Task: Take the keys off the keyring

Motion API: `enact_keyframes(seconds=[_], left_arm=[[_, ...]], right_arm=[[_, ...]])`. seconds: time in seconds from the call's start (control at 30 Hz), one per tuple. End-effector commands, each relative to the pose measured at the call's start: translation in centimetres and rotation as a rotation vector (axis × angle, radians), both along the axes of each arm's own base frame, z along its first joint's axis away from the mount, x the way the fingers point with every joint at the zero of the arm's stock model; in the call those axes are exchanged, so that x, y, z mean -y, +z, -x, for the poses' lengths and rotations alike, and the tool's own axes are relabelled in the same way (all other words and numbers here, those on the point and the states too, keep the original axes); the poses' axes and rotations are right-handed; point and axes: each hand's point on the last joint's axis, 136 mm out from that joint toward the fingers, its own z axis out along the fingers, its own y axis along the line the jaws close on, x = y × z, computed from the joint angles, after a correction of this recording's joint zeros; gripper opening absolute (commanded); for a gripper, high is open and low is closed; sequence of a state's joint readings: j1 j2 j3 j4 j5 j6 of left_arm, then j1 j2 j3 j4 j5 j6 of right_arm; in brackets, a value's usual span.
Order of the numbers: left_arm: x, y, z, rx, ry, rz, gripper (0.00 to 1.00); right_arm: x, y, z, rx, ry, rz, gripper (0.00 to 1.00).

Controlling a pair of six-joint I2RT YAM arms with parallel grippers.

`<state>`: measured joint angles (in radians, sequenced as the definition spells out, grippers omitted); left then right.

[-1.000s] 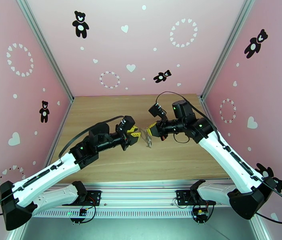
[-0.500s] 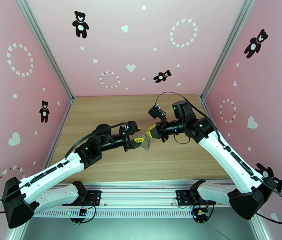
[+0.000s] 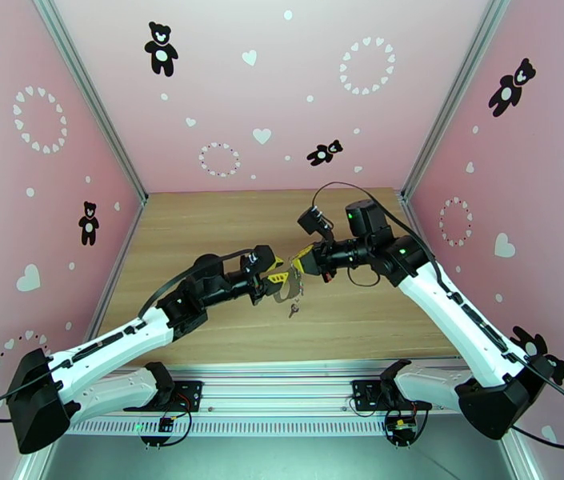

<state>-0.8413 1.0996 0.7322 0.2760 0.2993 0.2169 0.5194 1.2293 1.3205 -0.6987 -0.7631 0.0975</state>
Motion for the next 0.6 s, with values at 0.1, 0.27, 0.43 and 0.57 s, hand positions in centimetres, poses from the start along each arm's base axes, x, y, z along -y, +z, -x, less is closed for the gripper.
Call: enact_keyframes(seconds=[0.1, 0.27, 0.43, 0.57], left_arm=[[-0.1, 0.9, -0.5, 0.066, 0.09, 0.026, 0.37], [-0.5, 1.5, -1.3, 0.089, 0.14, 0.068, 0.35], [0.2, 1.2, -1.1, 0.073, 0.107, 0.06, 0.3], [0.7, 1.3, -0.9, 0.076, 0.084, 0.056, 0.3]], right_arm=[[0.2, 2.6, -1.0, 0.039, -0.078, -0.055, 0.0], [0.2, 2.5, -1.0, 0.03, -0.081, -0.058, 0.0], [0.3, 2.6, -1.2, 0.033, -0.102, -0.056, 0.0], [0.4, 2.4, -1.4, 0.028, -0.116, -0.053, 0.0]])
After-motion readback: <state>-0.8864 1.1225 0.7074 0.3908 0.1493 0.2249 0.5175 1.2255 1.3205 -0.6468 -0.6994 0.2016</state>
